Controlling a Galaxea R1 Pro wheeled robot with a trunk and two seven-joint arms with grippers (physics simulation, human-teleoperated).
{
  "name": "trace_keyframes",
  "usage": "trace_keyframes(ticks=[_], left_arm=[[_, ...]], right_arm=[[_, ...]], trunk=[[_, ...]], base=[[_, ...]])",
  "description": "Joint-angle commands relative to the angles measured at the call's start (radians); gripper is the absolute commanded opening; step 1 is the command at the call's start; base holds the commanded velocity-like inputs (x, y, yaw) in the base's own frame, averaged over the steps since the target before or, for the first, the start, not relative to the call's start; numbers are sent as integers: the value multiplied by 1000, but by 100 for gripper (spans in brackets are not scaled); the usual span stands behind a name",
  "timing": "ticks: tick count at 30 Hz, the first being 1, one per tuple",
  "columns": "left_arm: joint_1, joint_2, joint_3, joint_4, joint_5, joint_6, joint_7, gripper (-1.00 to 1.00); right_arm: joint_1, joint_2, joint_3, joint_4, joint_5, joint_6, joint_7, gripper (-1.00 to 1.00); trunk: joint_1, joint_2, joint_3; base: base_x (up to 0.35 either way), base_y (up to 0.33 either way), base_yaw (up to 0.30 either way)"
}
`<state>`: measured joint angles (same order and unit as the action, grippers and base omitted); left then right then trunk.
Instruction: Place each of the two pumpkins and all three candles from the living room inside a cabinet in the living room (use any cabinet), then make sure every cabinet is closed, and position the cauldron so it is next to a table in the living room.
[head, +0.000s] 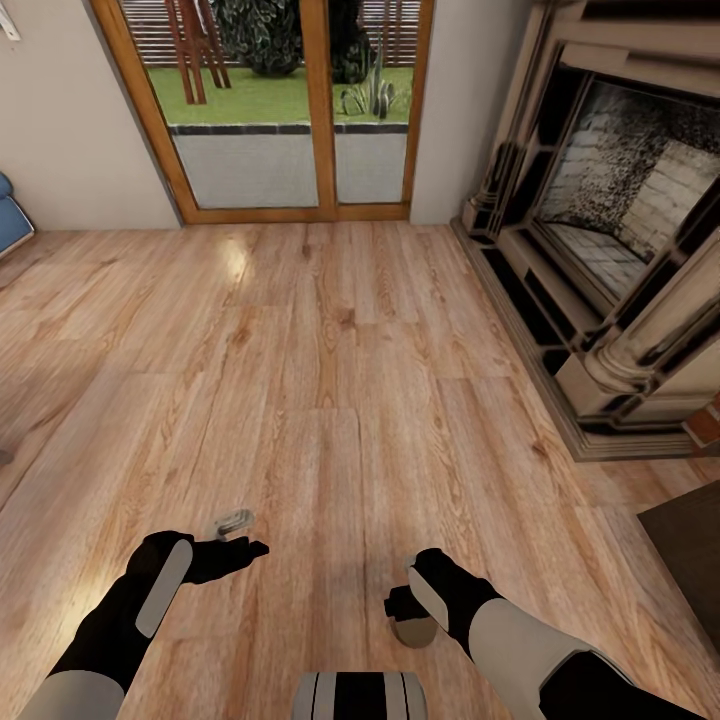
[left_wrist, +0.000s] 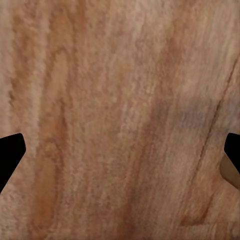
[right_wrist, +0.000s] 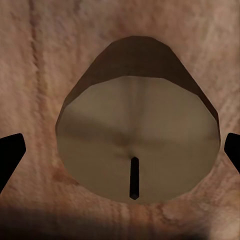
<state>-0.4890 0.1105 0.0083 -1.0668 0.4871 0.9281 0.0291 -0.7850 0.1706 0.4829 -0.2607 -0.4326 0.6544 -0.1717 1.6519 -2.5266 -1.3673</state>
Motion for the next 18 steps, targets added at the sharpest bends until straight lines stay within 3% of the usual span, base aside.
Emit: trace_keyframes(ticks=[1,18], left_arm=[[0,0,1,-1,5,5,3,100],[0,0,1,-1,5,3,3,100]], right_arm=[[0,0,6,-2,-11,4,-8,100],[0,0,7,-2,-11,3,-8,100]], trunk=[[0,0,-1],[0,0,-1]], base=[[0,0,0],[0,0,-6]])
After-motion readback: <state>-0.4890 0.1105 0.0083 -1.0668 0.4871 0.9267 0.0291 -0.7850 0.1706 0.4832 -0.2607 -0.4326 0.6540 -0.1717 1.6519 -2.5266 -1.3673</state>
